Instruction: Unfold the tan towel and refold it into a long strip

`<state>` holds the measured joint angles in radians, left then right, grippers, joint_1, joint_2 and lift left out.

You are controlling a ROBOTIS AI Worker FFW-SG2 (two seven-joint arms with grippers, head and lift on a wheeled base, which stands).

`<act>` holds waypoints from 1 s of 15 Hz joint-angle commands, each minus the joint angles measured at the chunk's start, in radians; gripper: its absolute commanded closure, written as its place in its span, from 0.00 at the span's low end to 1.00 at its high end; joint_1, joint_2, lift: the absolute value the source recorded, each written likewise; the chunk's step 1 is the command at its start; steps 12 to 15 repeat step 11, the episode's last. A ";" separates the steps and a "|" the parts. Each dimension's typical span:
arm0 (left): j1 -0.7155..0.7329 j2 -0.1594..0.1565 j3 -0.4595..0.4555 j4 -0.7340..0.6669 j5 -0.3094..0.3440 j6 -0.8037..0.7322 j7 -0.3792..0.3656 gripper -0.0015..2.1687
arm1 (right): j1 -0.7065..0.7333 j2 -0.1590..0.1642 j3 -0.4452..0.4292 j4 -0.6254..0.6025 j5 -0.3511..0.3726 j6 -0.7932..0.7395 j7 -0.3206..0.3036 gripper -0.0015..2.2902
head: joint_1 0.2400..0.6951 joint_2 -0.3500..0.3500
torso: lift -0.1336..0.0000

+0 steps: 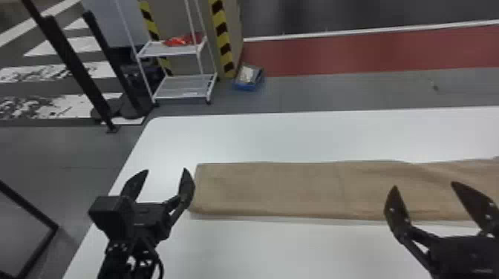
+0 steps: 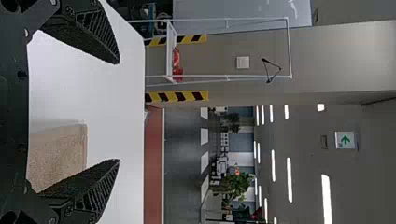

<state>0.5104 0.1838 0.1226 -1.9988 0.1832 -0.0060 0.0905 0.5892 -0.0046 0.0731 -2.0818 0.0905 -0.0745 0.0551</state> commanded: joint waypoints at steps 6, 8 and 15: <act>0.000 -0.004 0.015 0.005 0.001 -0.007 -0.006 0.07 | 0.000 0.005 0.002 0.005 0.005 -0.006 0.000 0.04 | 1.00 0.80 | 0.06; 0.002 -0.009 0.015 0.011 0.001 -0.013 -0.009 0.07 | 0.000 0.005 0.004 0.005 0.006 -0.012 -0.001 0.04 | 1.00 0.81 | 0.06; 0.003 -0.009 0.015 0.011 0.001 -0.016 -0.014 0.07 | 0.006 0.005 0.004 0.003 0.008 -0.018 -0.001 0.04 | 1.00 0.81 | 0.06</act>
